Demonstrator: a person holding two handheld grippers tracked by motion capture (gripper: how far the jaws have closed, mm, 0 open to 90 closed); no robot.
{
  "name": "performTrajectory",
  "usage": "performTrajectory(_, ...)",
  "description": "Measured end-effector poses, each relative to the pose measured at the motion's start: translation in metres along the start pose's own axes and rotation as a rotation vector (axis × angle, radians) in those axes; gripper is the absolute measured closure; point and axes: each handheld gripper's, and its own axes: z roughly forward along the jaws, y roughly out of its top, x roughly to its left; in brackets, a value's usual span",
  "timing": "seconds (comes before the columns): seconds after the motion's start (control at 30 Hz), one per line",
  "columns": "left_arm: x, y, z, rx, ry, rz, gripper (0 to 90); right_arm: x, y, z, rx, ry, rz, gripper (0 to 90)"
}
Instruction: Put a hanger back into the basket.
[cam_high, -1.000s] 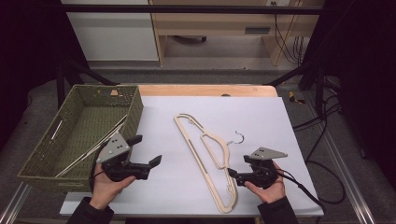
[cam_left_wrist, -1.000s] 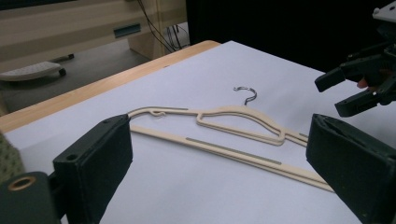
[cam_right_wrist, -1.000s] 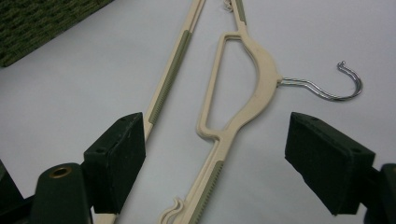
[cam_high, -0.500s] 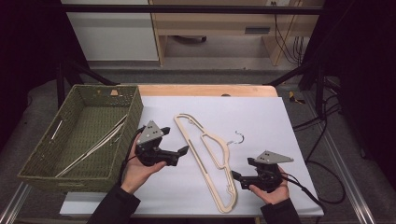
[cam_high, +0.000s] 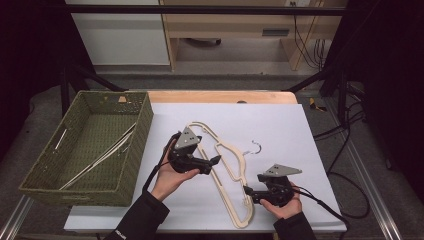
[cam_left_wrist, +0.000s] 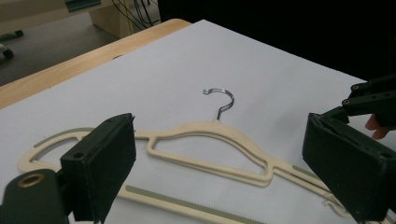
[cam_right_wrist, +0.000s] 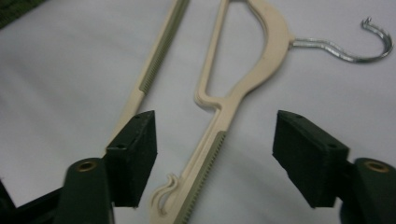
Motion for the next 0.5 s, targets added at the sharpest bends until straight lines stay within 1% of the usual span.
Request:
performTrajectory(0.07,0.001,-0.003,-0.003,0.003,0.001,-0.001,9.7,0.0,-0.001,0.008,0.033,-0.009,0.016,41.9)
performTrajectory(0.1,0.001,-0.004,-0.004,0.004,0.001,-0.002,9.7,-0.001,-0.001,0.012,0.052,-0.01,0.014,44.8)
performTrajectory(0.13,0.002,-0.006,-0.007,0.004,0.002,-0.005,9.7,-0.001,-0.002,0.015,0.064,-0.002,0.023,46.8)
performTrajectory(0.17,0.003,-0.008,-0.009,0.007,0.004,-0.004,9.8,-0.001,-0.002,0.019,0.088,-0.01,0.052,49.5)
performTrajectory(0.2,0.003,-0.01,-0.012,0.007,0.005,-0.005,9.7,-0.002,-0.002,0.022,0.097,-0.011,0.044,51.9)
performTrajectory(0.23,0.004,-0.012,-0.014,0.007,0.006,-0.008,9.7,-0.002,-0.001,0.023,0.109,-0.014,0.068,53.8)
performTrajectory(0.27,0.005,-0.014,-0.018,0.004,0.009,-0.01,9.7,-0.003,-0.002,0.025,0.11,-0.01,0.059,56.2)
performTrajectory(0.3,0.005,-0.016,-0.02,0.001,0.01,-0.013,9.7,-0.003,-0.001,0.026,0.118,-0.012,0.072,58.4)
performTrajectory(0.4,0.006,-0.022,-0.027,0.001,0.017,-0.017,9.6,-0.003,-0.002,0.027,0.13,-0.011,0.072,62.0)
performTrajectory(0.5,0.005,-0.028,-0.033,-0.008,0.021,-0.022,9.5,-0.003,-0.001,0.028,0.141,-0.001,0.086,67.6)
